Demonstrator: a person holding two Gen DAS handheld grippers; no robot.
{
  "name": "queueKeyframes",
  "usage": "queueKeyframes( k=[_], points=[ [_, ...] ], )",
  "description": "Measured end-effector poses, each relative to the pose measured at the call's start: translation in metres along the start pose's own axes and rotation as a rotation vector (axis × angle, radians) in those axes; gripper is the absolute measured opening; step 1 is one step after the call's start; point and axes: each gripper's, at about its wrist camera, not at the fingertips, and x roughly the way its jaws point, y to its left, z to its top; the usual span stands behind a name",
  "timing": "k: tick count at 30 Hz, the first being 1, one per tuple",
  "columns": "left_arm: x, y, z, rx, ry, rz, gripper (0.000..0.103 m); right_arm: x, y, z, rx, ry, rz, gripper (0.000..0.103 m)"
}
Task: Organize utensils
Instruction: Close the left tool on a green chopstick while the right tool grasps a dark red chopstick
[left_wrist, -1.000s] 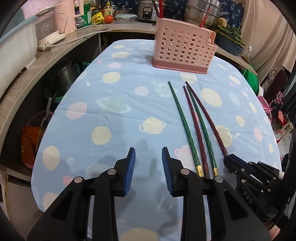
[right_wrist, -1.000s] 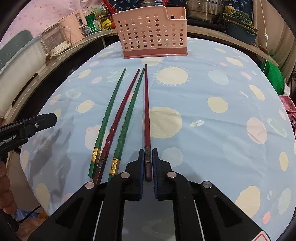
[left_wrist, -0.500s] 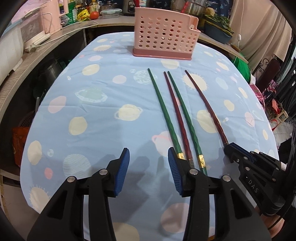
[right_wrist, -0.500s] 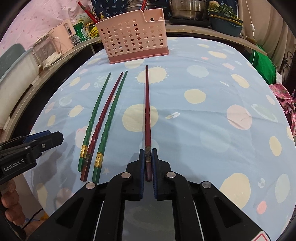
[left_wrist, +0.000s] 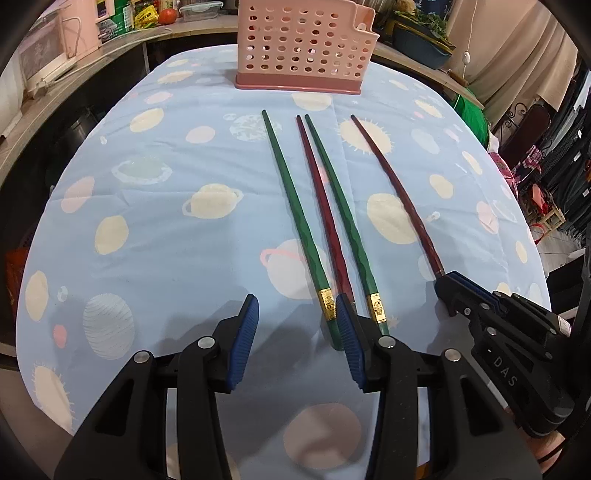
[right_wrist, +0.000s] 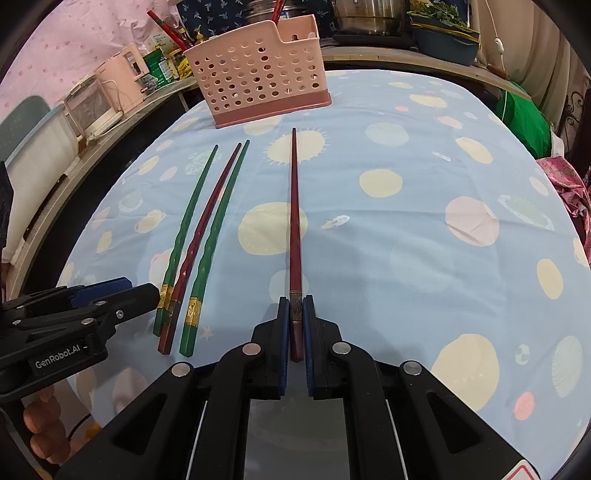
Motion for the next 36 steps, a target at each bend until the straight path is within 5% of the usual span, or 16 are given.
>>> queueKeyframes(
  k=[15,20,25,36],
  points=[
    [0.006,-0.005,-0.002,0.008,-0.006,0.016,0.04,0.0,0.0,0.0,0.001,0.0,0.0,0.007],
    [0.004,-0.003,-0.003,0.013,-0.008,0.019,0.03,0.0,0.0,0.0,0.0,0.0,0.0,0.007],
    [0.004,0.004,-0.003,-0.004,-0.003,0.011,0.009,0.0,0.001,-0.001,0.001,0.002,0.005,0.007],
    [-0.007,0.009,-0.004,-0.015,-0.026,0.017,0.007,-0.011,0.006,0.004,-0.002,-0.019,0.027,0.007]
  ],
)
